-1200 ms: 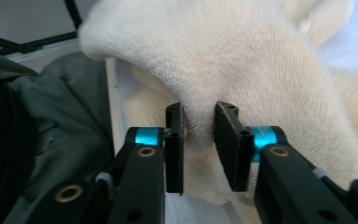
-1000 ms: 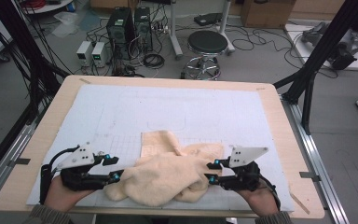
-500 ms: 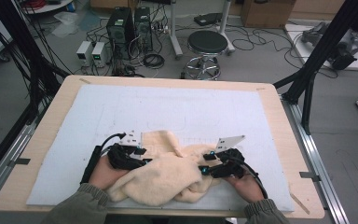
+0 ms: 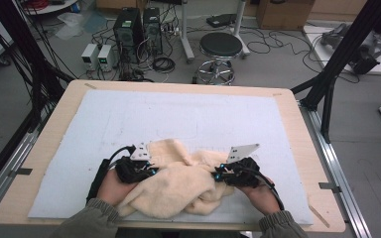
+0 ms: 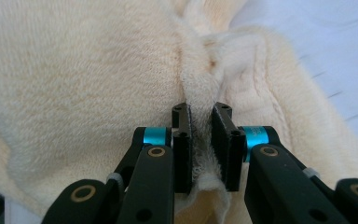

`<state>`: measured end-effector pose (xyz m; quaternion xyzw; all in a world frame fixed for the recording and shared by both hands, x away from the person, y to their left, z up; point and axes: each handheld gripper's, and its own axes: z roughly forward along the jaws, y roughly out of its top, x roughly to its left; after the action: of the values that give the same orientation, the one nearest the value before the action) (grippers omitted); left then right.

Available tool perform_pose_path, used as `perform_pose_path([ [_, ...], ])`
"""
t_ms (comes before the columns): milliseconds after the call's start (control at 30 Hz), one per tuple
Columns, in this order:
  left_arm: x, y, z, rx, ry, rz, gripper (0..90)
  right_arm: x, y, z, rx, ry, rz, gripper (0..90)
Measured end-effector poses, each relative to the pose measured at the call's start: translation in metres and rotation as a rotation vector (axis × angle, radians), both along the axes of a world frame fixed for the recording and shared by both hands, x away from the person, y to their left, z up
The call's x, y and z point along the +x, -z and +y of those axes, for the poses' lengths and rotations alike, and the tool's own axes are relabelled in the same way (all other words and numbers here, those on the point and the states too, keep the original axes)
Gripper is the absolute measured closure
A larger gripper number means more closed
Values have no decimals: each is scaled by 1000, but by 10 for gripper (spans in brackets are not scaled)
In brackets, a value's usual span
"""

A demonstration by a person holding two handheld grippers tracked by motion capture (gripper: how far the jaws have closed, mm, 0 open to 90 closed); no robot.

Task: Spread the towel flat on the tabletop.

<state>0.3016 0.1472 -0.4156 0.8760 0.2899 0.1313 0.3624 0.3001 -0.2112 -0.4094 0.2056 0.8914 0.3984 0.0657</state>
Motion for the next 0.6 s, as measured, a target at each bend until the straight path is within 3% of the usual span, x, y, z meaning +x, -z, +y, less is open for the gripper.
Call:
perform_pose_path([
  [133, -4, -26, 25, -23, -48, -65, 825, 0, -23, -6, 35, 28, -52, 798],
  [200, -7, -40, 40, -54, -72, -89, 825, -3, -37, -7, 73, 34, -74, 797],
  [300, -16, -50, 58, -83, -84, -99, 825, -11, -37, 0, 60, 11, -65, 792],
  [433, -31, -36, 66, -77, -56, -33, 824, -24, -21, 9, 16, -42, -14, 784],
  [467, -35, -26, 67, -76, -39, 2, 824, -27, -16, 11, 2, -56, 0, 777],
  [500, -38, -19, 67, -73, -25, 34, 818, -34, -2, 13, -22, -81, 52, 731],
  [600, -41, -8, 68, -77, 9, 77, 795, -36, -2, 10, -7, -80, 61, 662],
])
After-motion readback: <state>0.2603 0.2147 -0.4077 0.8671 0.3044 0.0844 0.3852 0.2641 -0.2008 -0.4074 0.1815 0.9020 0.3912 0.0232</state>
